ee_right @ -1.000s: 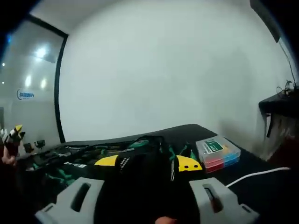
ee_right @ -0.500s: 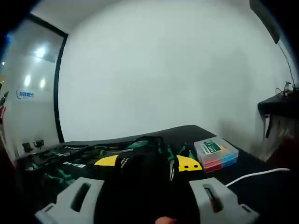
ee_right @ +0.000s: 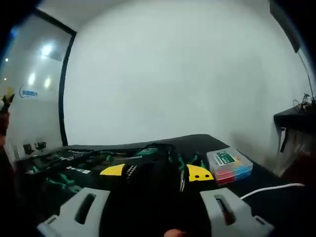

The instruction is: Pick up the tools and put them into their designated positions in the toolbox.

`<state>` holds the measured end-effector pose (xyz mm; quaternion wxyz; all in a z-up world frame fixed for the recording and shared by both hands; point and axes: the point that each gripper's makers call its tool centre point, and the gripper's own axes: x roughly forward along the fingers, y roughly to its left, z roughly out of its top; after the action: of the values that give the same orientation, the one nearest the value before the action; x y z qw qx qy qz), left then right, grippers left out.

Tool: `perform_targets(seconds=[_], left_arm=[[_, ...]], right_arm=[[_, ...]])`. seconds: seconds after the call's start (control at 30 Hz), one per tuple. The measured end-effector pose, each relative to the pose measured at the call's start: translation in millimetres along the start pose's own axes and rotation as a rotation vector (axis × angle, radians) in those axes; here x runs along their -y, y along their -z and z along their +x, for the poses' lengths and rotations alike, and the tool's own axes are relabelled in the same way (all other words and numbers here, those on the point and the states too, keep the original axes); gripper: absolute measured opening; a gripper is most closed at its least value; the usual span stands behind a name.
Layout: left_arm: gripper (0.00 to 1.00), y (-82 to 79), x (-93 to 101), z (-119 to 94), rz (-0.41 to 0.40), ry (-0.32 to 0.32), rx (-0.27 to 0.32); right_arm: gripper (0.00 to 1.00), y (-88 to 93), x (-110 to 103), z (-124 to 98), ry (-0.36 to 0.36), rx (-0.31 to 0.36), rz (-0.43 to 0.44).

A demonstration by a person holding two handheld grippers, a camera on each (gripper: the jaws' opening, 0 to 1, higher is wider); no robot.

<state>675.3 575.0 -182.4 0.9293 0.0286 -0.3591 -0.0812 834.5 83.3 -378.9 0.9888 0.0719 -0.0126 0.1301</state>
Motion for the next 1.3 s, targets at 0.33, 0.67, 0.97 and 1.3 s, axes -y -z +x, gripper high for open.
perform_targets(seconds=[0.33,0.67,0.97,1.3], left_arm=[[0.59,112.4,4.6,-44,-0.152,0.149,-0.171],[0.55,128.8,-10.9,-51,-0.154,0.119,-0.246],[0.52,129.9,-15.8,-49,-0.154,0.098,-0.243],[0.46,134.8,-16.5,-50,-0.144,0.098,-0.258]], right_arm=[[0.42,9.4,21,5,0.112,-0.11,0.015],[0.17,8.6,57,48,0.213,-0.623,-0.025],[0.17,51.3,95,49,0.323,-0.963,-0.294],[0.1,-3.1,109,87,0.2,-0.898,-0.181]])
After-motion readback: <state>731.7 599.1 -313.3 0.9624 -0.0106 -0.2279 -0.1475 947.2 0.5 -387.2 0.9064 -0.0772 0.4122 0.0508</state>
